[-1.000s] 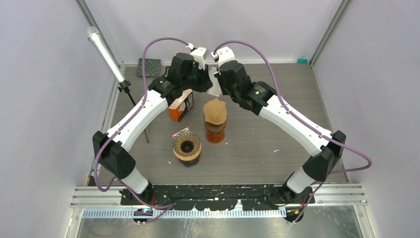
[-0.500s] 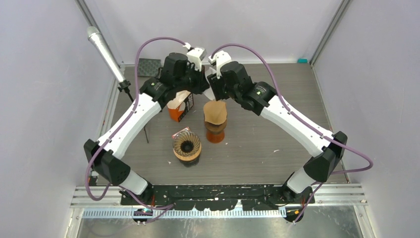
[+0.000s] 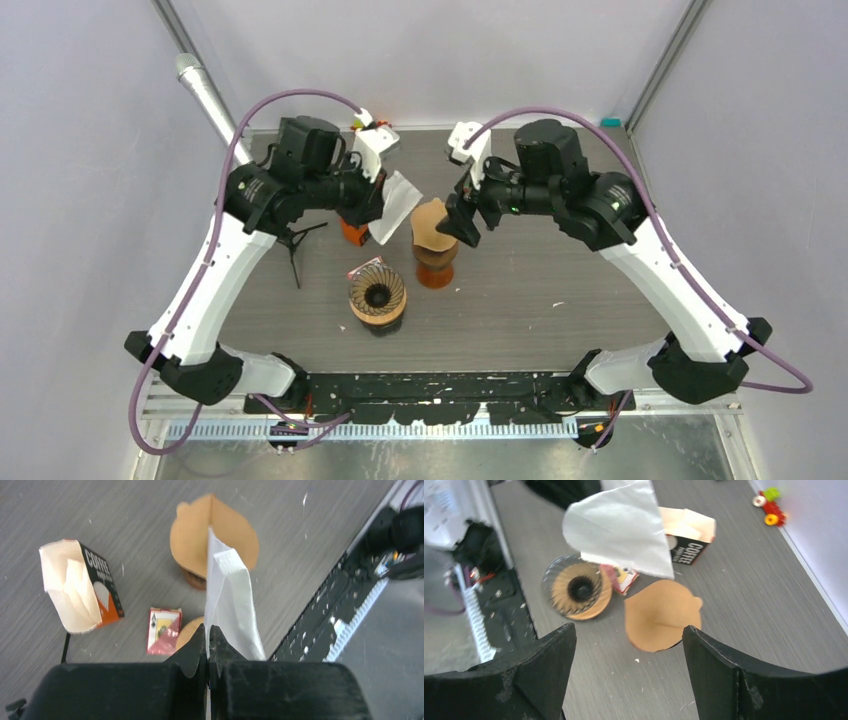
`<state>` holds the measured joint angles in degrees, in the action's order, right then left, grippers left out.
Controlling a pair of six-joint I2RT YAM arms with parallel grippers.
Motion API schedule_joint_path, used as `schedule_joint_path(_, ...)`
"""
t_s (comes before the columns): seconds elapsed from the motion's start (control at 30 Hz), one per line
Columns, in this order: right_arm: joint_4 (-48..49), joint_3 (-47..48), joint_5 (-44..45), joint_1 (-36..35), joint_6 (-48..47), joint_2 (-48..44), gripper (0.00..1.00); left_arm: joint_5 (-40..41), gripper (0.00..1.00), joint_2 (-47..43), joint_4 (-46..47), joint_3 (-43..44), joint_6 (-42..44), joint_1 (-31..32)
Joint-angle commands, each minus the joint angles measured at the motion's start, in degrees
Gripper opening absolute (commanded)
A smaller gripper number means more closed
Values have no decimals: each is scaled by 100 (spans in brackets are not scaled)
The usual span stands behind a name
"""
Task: Place the coffee filter in the dripper
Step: Place the coffee filter in the coffee dripper.
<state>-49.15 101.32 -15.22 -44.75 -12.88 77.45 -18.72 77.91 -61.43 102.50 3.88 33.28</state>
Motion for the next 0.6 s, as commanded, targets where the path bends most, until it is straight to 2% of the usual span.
schedule_joint_path(0.0,-904,143,-1443,80,-1024,-221,83,-158,0,-232,-1573,217,862,19)
schedule_joint_path(0.27,-1172,-177,-2068,108,-1704,-142,83,-101,0,176,-2973,-182,1321,21)
schedule_joint_path(0.57,-1141,-275,-1978,107,-1822,1,83,494,0,381,-3049,-544,1274,94)
